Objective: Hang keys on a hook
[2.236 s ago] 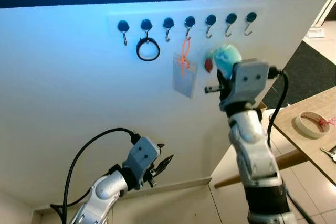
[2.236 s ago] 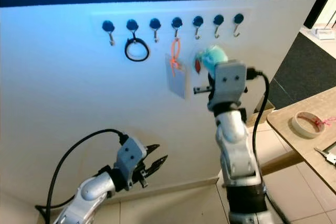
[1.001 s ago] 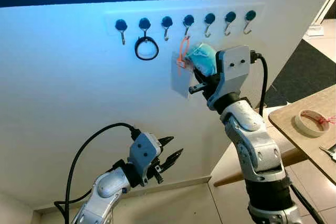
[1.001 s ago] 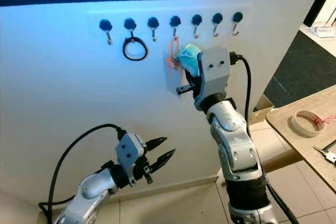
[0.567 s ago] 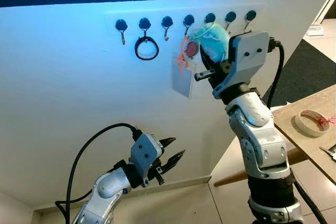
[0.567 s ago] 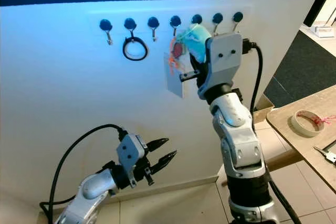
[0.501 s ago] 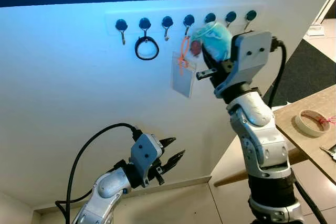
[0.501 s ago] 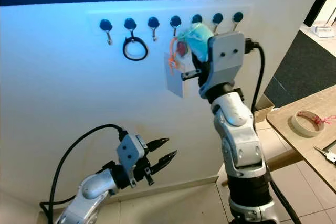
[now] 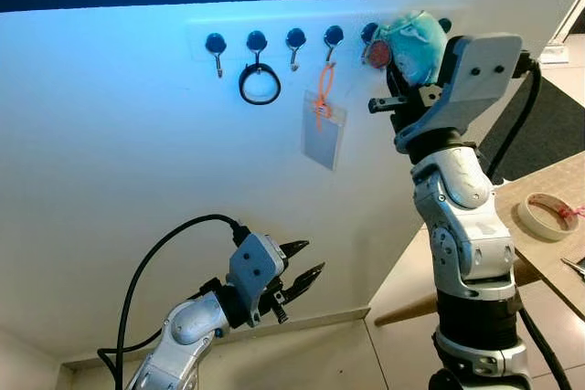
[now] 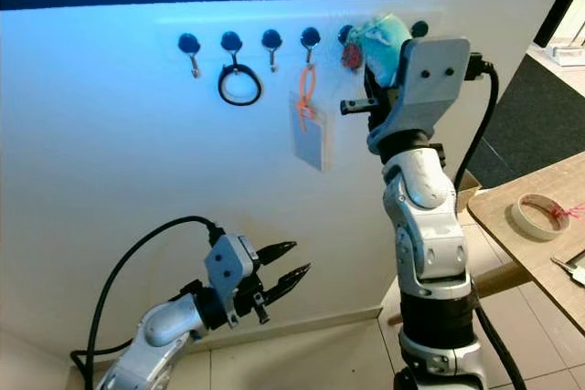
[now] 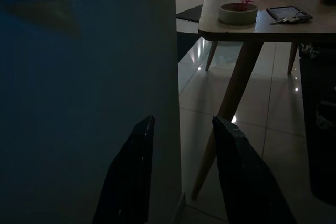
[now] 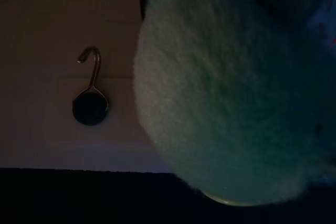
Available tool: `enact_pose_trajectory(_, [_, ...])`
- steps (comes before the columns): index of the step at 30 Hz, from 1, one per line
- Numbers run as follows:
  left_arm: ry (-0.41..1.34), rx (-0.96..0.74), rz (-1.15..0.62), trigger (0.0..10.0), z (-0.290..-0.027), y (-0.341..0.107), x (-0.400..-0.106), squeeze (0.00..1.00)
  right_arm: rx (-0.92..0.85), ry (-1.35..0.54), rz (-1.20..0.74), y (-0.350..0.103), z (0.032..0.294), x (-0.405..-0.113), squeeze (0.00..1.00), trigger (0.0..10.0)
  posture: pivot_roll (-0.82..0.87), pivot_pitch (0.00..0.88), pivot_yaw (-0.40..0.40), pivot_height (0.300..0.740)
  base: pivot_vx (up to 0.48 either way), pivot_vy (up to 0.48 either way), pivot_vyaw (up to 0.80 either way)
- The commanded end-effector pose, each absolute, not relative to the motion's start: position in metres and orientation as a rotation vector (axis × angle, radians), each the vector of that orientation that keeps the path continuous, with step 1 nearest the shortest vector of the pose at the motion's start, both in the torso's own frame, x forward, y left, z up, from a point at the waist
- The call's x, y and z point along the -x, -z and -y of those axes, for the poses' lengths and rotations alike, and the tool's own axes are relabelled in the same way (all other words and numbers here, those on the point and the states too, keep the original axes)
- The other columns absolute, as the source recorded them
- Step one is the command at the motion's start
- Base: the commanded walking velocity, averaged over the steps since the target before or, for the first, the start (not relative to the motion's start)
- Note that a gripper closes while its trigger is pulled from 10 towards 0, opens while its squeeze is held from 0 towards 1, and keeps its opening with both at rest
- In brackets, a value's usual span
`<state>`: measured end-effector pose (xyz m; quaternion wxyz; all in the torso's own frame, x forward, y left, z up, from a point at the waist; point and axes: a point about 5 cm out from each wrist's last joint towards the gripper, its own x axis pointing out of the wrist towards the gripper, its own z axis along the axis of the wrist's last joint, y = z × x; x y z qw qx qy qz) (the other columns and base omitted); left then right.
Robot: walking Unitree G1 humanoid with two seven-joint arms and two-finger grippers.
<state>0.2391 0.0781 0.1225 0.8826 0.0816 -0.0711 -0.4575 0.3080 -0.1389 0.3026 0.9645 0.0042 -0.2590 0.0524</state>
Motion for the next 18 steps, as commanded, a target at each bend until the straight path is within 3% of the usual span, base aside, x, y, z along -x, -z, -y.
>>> enact_pose_trajectory(1, [0.978,-0.159,0.165,10.0,-0.074,-0.125,-0.236,0.0,-0.023,-0.031,0.499,-0.298,0.152,-0.309,0.0,0.0,0.03,0.12,-0.017,0.74,0.0,0.0,0.0])
enact_pose_trajectory(18, [0.997,-0.167,0.152,10.0,-0.073,-0.122,-0.233,0.0,-0.026,-0.076,0.332,-0.263,0.139,-0.308,0.0,0.0,0.03,0.113,-0.02,0.74,0.0,0.0,0.0])
